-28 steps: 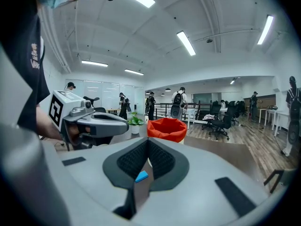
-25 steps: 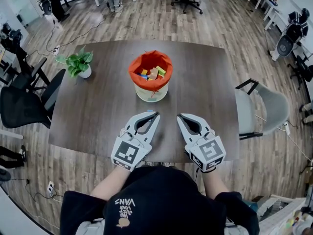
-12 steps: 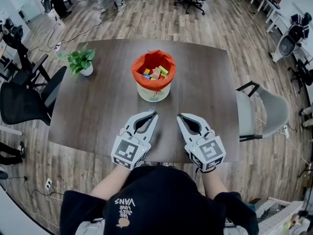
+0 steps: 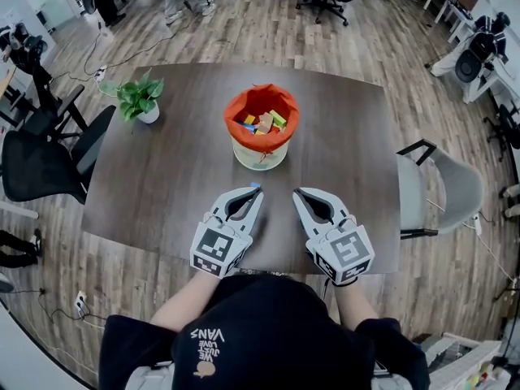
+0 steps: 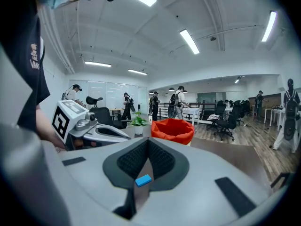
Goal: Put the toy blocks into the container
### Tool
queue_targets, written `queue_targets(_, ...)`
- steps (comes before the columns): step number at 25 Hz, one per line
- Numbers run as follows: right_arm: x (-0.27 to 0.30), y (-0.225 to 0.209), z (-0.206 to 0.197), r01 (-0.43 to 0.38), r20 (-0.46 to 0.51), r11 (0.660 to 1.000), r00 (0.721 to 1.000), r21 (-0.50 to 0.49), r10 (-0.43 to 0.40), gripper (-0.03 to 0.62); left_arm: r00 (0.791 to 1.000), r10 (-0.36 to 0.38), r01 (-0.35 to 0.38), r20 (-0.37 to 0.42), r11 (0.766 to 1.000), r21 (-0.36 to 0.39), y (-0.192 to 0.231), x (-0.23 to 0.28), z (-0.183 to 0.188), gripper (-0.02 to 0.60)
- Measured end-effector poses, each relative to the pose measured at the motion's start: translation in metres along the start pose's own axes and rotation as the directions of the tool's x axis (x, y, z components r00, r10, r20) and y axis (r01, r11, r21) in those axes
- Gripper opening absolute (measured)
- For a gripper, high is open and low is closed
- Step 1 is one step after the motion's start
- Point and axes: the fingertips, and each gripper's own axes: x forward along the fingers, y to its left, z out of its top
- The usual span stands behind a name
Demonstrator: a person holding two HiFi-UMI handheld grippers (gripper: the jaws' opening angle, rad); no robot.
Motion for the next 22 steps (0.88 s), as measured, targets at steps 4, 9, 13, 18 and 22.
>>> queue_targets(4, 0.002, -0.002, -0.002, -0.001, -0.005, 1.000, 1.000, 0.004, 0.002, 0.018, 0.999, 0.003, -0.004, -0.040, 1.000, -0.030, 0.005, 0.006, -0.015, 0.011)
queue_targets(9, 0.004, -0.006, -0.002, 0.001, -0.009, 1.000, 1.000, 0.007, -0.001, 0.018, 0.995, 0.003, -0.010, -0.103, 0.998, -0.065, 0.011, 0.014, -0.038, 0.011)
queue_targets(13, 0.005, -0.009, -0.003, 0.004, -0.012, 1.000, 1.000, 0.006, -0.004, 0.018, 0.989, 0.003, -0.017, -0.151, 0.996, -0.091, 0.016, 0.021, -0.058, 0.011)
queue_targets(18, 0.006, -0.013, -0.005, 0.008, -0.020, 1.000, 1.000, 0.010, -0.008, 0.018, 0.977, 0.002, -0.028, -0.212, 0.992, -0.120, 0.022, 0.026, -0.082, 0.011)
queue_targets(22, 0.006, -0.016, -0.005, 0.013, -0.023, 1.000, 1.000, 0.010, -0.012, 0.018, 0.970, 0.000, -0.032, -0.242, 0.991, -0.127, 0.024, 0.030, -0.093, 0.011)
